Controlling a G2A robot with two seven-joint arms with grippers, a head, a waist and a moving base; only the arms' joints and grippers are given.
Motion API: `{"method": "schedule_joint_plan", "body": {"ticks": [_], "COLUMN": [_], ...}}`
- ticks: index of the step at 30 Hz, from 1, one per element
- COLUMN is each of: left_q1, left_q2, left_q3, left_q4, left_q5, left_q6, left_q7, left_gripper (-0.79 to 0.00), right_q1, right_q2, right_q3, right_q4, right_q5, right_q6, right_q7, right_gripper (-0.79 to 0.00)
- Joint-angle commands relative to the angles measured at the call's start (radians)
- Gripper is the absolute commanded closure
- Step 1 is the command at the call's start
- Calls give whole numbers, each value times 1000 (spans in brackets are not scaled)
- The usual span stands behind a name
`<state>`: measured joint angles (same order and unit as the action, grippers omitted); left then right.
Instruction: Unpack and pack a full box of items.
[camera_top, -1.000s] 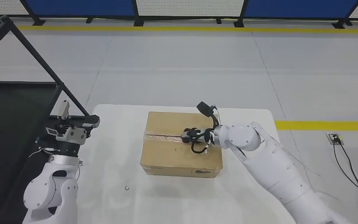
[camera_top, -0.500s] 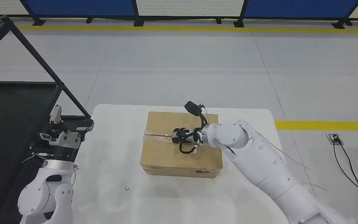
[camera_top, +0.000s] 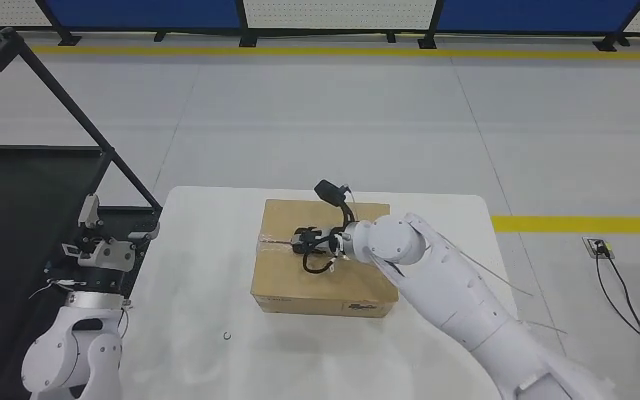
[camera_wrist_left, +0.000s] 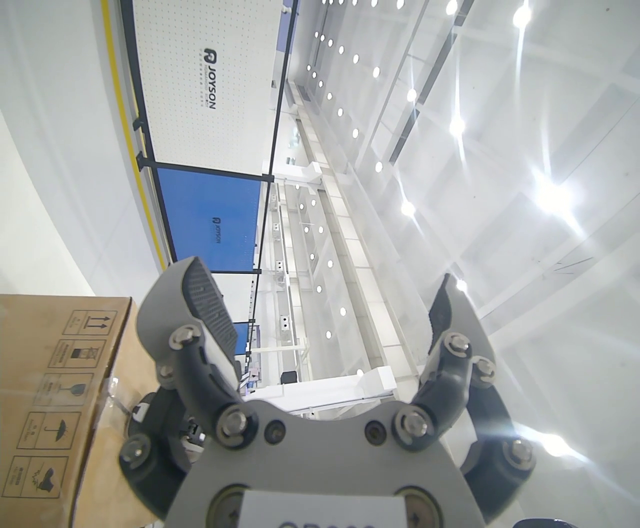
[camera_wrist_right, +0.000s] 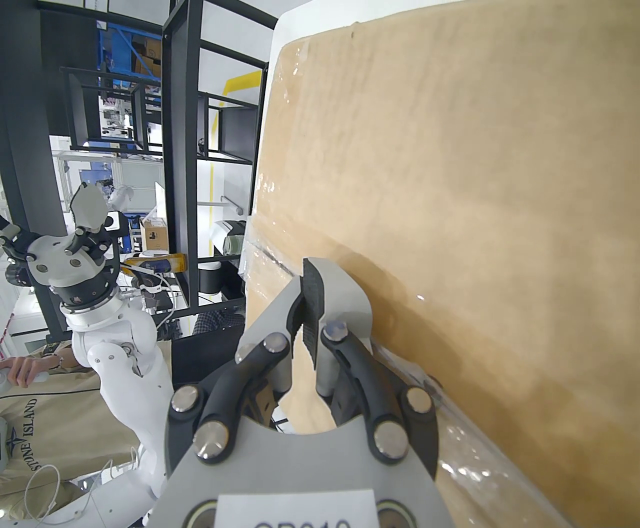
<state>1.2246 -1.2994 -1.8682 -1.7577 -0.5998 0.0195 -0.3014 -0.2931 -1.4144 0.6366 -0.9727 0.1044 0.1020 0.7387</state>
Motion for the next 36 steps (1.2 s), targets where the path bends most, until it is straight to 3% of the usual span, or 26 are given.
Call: {"method": "schedule_joint_plan", "body": {"ticks": [1,28,36], "left_q1": [5,55,55], "left_q2": [2,18,23], "left_q3": [-4,-18,-14], "left_q4": [0,13,15], "left_q5": [-4,-34,-36], "left_q6": [-2,12,19], "left_q7": [-2,-17,-21], "left_gripper": [-785,-785,-785], "right_q1": [7,77,94], "right_q2": [-12,-190,-213], "right_q3": [-7,-72,-53], "right_q4": [17,289,337], "right_q5": [7,122,130], "right_q6": [-6,-203,-249], "right_q7": [-4,-25,1], "right_gripper": [0,0,0]}}
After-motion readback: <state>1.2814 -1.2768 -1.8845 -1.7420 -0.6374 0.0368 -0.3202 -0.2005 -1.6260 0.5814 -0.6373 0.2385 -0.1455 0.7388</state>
